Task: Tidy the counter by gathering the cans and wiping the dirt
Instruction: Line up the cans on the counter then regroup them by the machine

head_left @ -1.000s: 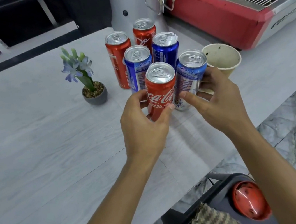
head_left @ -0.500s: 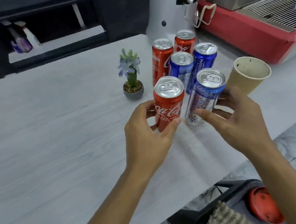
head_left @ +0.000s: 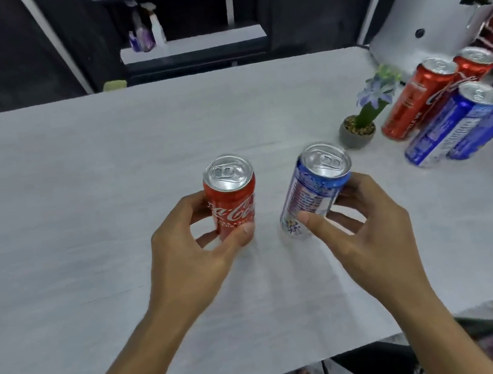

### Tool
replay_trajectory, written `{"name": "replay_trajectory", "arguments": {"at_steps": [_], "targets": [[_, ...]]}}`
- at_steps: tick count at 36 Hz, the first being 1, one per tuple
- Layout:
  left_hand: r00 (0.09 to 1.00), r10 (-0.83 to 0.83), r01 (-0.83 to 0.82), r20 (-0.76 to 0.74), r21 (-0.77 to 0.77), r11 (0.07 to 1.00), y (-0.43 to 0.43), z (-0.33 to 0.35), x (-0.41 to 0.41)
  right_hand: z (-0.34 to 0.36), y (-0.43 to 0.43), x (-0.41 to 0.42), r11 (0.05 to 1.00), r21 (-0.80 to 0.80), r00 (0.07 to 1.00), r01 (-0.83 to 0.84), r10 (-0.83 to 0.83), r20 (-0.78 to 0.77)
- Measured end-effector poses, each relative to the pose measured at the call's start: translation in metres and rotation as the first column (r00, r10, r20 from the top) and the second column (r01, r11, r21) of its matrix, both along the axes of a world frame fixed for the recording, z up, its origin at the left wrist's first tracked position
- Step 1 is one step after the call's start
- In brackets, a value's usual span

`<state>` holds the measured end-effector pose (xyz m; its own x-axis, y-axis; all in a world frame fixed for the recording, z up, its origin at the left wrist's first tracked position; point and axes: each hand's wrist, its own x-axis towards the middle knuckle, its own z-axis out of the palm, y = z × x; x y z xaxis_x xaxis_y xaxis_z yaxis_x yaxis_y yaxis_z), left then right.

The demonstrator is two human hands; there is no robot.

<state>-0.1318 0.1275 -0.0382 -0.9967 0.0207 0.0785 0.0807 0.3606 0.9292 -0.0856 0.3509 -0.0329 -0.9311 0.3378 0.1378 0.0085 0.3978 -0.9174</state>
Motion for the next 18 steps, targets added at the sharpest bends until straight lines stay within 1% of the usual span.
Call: {"name": "replay_trajectory", "arguments": {"at_steps": [8, 12, 18], "targets": [[0.987, 0.155, -0.156, -0.035, -0.021, 0.988, -0.103, 0.004, -0.014, -0.008, -0.106, -0.035, 0.991, -0.080, 0.994, -0.106, 0.106, -0.004], [0.977, 0.207, -0.209, -0.049, -0.038, 0.977, -0.141, 0.004, -0.026, -0.007, -0.147, -0.056, 0.988, -0.070, 0.990, -0.141, 0.140, -0.011], [0.970, 0.238, -0.241, -0.059, -0.049, 0.969, -0.182, 0.002, -0.051, -0.002, -0.196, -0.088, 0.986, -0.032, 0.986, -0.165, 0.164, -0.026]]}}
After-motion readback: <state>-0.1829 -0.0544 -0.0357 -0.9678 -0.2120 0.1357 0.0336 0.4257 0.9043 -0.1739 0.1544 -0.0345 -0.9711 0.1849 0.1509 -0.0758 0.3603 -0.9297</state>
